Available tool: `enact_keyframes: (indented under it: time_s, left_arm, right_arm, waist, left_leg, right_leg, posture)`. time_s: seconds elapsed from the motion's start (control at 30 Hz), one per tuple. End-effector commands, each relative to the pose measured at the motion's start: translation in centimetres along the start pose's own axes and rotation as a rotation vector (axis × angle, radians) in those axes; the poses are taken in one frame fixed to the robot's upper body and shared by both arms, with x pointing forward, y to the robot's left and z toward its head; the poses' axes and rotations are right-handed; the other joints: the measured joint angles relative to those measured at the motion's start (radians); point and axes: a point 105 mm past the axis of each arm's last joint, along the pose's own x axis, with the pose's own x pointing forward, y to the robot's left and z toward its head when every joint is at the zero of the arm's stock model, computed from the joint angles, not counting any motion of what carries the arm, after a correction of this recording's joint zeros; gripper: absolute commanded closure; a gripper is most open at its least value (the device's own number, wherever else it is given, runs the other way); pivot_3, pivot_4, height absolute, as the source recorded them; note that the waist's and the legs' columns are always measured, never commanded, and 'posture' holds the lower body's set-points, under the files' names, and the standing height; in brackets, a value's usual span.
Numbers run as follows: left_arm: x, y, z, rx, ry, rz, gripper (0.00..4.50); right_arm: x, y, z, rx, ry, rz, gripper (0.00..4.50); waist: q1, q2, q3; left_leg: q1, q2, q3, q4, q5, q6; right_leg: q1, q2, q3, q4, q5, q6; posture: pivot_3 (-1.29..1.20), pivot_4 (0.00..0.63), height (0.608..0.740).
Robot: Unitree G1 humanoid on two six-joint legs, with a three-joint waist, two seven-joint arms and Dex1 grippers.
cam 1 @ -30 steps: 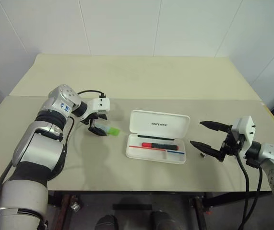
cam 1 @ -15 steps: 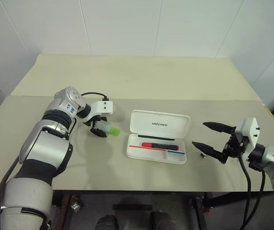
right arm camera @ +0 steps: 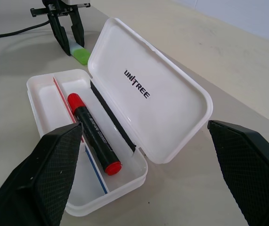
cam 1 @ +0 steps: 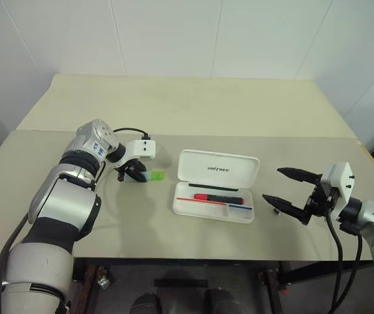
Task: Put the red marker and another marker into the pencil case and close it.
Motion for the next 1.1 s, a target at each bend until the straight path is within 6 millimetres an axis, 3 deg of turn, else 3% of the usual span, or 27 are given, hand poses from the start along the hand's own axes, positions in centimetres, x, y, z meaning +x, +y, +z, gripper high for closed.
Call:
enact_keyframes:
  time_s: [0.03, 0.37, 0.63, 0.87, 0.97, 1.1]
  left_arm:
    - [-0.8, 1.1, 1.2, 0.036, -0.036, 0.077, 3.41]
    - [-5.1, 2.6, 5.3, 0.123, -0.254, 0.163, 3.41]
    - [-9.5, 2.0, 9.3, 0.232, -0.453, 0.172, 3.41]
    - [-10.4, -1.5, 13.9, 0.337, -0.612, 0.059, 3.41]
    - [-9.3, -4.6, 15.9, 0.348, -0.668, -0.047, 3.41]
    - [-7.4, -7.0, 16.2, 0.332, -0.647, -0.114, 3.41]
  right_arm:
    - [-0.6, -0.8, 1.5, -0.059, -0.028, -0.032, 0.0]
    - [-1.1, -0.7, 1.6, -0.056, -0.027, -0.034, 0.0]
    - [-2.2, -0.3, 1.6, -0.062, 0.0, 0.065, 0.0]
    - [-2.7, 0.0, 1.6, -0.097, 0.015, 0.204, 0.0]
    - [-2.6, 0.4, 2.7, -0.076, -0.08, 0.258, 0.0]
    - [-2.9, 1.5, 2.7, -0.044, -0.112, 0.319, 0.0]
  waist:
    - [0.001, 0.0, 0.0]
    - [0.0, -0.001, 0.001]
    - [-0.002, -0.001, 0.001]
    - [-0.001, -0.001, 0.001]
    - [-0.002, 0.0, 0.001]
    - [-0.003, 0.0, 0.001]
  left_leg:
    - [0.0, 0.0, 0.0, 0.0, 0.0, 0.0]
    - [-0.001, 0.0, 0.001, -0.001, -0.001, 0.0]
    - [-0.001, 0.0, 0.001, -0.001, -0.001, 0.0]
    - [0.0, 0.0, 0.001, 0.0, -0.001, 0.0]
    - [0.0, 0.0, 0.0, 0.001, -0.001, 0.0]
    - [0.0, 0.001, 0.0, 0.003, -0.001, 0.0]
  right_leg:
    - [0.0, 0.0, 0.0, 0.0, 0.0, 0.0]
    - [-0.001, 0.0, 0.0, -0.002, 0.0, 0.0]
    - [-0.001, 0.0, 0.0, -0.002, -0.001, 0.0]
    - [0.001, 0.0, 0.0, -0.001, -0.001, 0.001]
    - [0.001, 0.0, 0.0, 0.0, -0.001, 0.001]
    - [0.001, 0.001, 0.0, 0.003, -0.001, 0.001]
  posture:
    - [0.0, 0.15, 0.74]
    - [0.0, 0.15, 0.74]
    - [0.0, 0.15, 0.74]
    - [0.0, 0.15, 0.74]
    - [0.0, 0.15, 0.74]
    - [0.0, 0.15, 0.74]
